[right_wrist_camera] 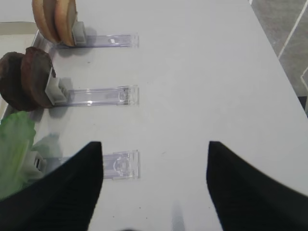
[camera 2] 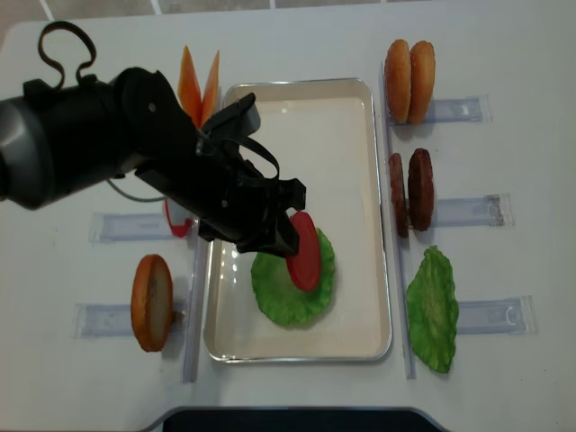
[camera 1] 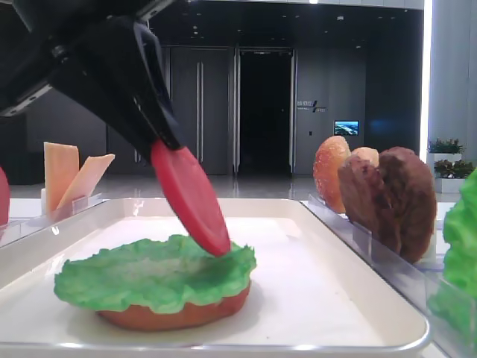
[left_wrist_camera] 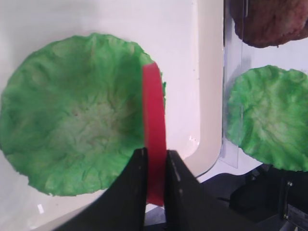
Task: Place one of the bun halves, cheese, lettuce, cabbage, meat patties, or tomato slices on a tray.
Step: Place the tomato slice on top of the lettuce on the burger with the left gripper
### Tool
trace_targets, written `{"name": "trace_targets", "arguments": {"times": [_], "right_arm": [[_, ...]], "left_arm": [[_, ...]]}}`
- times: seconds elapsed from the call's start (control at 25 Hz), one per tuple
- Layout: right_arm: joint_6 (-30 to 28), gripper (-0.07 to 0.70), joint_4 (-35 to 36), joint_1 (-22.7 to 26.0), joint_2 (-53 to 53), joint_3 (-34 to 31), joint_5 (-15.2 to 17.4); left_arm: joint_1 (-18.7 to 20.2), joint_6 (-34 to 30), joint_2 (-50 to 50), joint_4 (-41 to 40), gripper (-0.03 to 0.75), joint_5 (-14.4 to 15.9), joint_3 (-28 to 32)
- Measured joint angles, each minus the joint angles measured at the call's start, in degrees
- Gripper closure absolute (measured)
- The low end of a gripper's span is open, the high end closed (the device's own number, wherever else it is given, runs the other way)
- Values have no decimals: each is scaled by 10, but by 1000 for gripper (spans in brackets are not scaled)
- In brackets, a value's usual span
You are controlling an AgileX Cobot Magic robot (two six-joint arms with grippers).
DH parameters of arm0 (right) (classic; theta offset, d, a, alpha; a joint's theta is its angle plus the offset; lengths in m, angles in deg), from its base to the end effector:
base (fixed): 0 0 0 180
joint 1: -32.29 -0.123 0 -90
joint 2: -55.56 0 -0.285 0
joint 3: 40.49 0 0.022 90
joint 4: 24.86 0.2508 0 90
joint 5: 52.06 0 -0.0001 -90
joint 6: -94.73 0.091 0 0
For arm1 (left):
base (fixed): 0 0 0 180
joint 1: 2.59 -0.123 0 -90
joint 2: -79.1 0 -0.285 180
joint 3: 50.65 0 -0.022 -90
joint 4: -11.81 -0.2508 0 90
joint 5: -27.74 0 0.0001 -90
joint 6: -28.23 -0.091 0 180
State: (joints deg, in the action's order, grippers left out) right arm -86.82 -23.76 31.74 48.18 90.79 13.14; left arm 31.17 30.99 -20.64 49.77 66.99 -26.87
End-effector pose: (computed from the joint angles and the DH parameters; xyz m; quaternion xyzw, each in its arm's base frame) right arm -0.0091 0.0015 0.2704 -0.0167 0.8714 0.0053 0.4902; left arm 0.2322 -0.1979 0.2070 0.0396 0.9593 -0.2734 0.0589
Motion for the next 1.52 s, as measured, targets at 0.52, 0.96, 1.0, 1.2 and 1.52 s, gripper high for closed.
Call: {"name": "trace_targets", "arguments": {"times": [0.52,0.96,1.0,1.2,1.52], "right_arm": [[0,161,0,0,0,0,0],[0,161,0,0,0,0,0],[0,161,0,0,0,0,0],[0,161,0,0,0,0,0],[0,161,0,0,0,0,0]], "left_arm": [[3,-28,-21,29,652,-10,0],[3,-24,-23,30,652,-10,3],[3,-23,-23,30,651,-10,3],[3,-5,-23,16,592,-1,3],[3,21,-18,-11,395,14,3]]}}
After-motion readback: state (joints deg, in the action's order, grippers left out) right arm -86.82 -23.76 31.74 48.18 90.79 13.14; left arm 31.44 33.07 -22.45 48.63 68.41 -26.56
